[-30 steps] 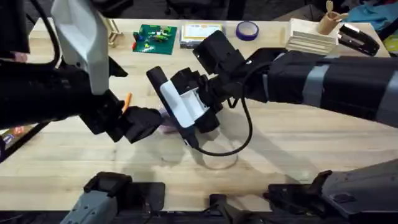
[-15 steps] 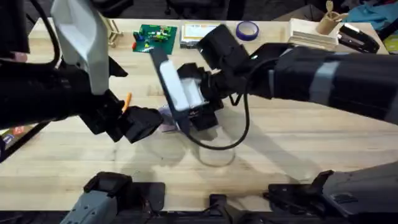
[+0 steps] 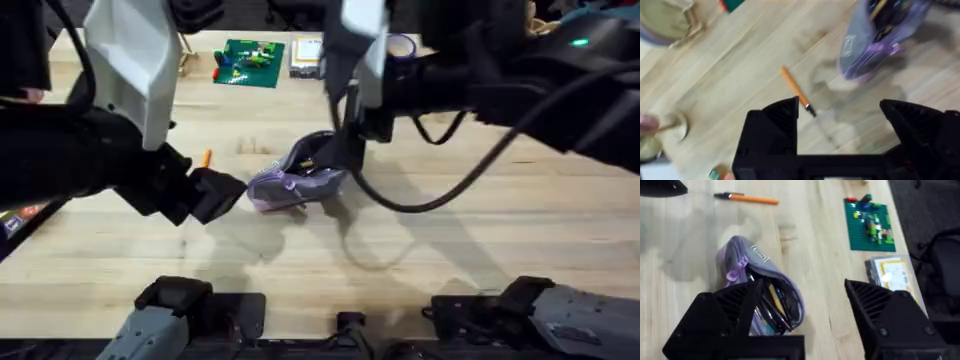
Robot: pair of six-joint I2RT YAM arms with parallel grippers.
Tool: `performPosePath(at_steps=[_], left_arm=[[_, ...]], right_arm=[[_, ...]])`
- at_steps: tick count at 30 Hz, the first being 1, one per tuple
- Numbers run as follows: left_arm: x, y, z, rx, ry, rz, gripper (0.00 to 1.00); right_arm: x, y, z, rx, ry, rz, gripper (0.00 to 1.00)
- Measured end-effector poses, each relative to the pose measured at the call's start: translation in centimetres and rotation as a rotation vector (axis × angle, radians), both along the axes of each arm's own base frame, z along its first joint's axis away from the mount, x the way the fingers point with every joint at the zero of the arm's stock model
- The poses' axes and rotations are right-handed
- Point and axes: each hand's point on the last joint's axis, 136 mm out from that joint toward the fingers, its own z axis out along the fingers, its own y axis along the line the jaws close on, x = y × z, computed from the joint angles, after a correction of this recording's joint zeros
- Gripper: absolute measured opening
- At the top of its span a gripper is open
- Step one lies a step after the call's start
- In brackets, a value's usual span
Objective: Unzip the bag, pick up the pens from the table one at a time and place them inside, then zip the bag closed.
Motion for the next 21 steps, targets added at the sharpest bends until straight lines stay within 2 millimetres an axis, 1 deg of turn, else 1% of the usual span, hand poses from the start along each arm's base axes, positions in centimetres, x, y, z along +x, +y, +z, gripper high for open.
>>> performPosePath(at_steps=[4,9,11,16,21], left_arm=[[0.1,1.7,-0.2,0.069,0.001,0.078,0.994],[0.2,3.6,-0.1,0.136,-0.009,0.168,0.991],[0.2,4.2,0.0,0.144,-0.010,0.205,0.991],[0.1,6.5,0.0,0.135,-0.006,0.368,0.991],[0.0,8.1,-0.3,0.111,0.014,0.480,0.992]], right_arm=[[0.0,-0.6,1.2,0.036,0.005,-0.036,0.998],[-0.1,-0.6,1.4,0.048,0.022,-0.044,0.998],[-0.1,-0.6,1.4,0.049,0.024,-0.045,0.998],[-0.1,-0.6,1.4,0.050,0.025,-0.046,0.998],[-0.1,-0.5,1.4,0.051,0.023,-0.046,0.998]])
